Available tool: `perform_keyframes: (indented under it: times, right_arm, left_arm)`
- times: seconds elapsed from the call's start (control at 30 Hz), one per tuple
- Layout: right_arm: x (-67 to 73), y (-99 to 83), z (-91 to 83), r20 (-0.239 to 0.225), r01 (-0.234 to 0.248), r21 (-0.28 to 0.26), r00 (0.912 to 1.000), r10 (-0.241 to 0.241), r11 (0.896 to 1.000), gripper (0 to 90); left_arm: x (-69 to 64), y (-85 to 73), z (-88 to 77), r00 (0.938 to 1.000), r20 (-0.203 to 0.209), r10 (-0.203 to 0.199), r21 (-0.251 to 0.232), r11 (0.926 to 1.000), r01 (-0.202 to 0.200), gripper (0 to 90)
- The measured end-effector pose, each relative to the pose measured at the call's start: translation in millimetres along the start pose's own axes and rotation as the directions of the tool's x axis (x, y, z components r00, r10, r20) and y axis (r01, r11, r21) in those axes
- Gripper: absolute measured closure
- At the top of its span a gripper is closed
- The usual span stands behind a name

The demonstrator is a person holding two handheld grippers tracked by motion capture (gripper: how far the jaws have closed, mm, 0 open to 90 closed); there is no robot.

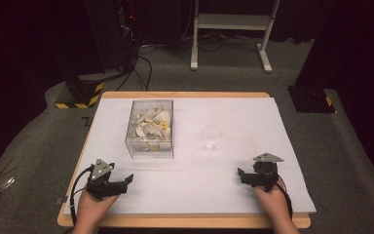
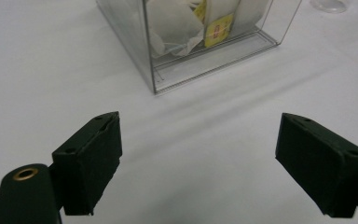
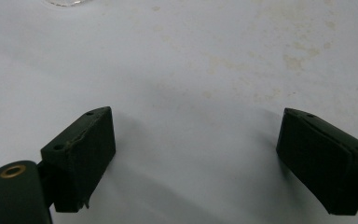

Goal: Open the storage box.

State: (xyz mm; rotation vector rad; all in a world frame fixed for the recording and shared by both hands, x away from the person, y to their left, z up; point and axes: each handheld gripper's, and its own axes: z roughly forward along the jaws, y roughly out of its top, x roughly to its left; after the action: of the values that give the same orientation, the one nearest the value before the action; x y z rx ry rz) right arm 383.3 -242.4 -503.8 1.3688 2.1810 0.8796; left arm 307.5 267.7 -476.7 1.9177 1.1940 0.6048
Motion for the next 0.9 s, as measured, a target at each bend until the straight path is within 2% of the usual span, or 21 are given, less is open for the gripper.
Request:
perform_keyframes:
  times: [0.07, 0.3, 0.47, 0.7, 0.9]
  right_arm:
    - [-0.1, -0.1, -0.1, -0.001, -0.002, 0.000, 1.0000, 0.002, 1.000, 11.7]
    - [-0.4, 0.0, 0.0, -0.003, -0.003, 0.002, 1.0000, 0.003, 1.000, 11.6]
    - [0.1, 0.0, -0.1, -0.002, -0.006, 0.003, 1.0000, 0.006, 1.000, 11.6]
    - [-0.2, 0.0, 0.1, -0.003, -0.004, 0.002, 1.0000, 0.004, 1.000, 11.6]
    - [-0.4, 0.0, 0.2, -0.003, -0.002, 0.001, 1.0000, 0.002, 1.000, 11.6]
  left_arm:
    - [-2.9, 0.8, 0.1, 0.9999, 0.003, 0.012, 0.001, 0.9999, -0.013, 14.7]
    - [-3.9, 3.2, -0.9, 0.9996, 0.027, -0.009, -0.021, 0.9997, 0.009, 14.9]
    - [-4.4, 9.2, -1.6, 0.9997, 0.017, -0.019, -0.036, 0.9992, 0.020, 15.3]
    - [-6.7, 28.5, 1.7, 0.9998, 0.015, 0.016, -0.043, 0.9990, -0.015, 15.4]
    - [-13.4, 36.2, 10.3, 0.9986, 0.044, 0.030, -0.049, 0.9984, -0.028, 16.4]
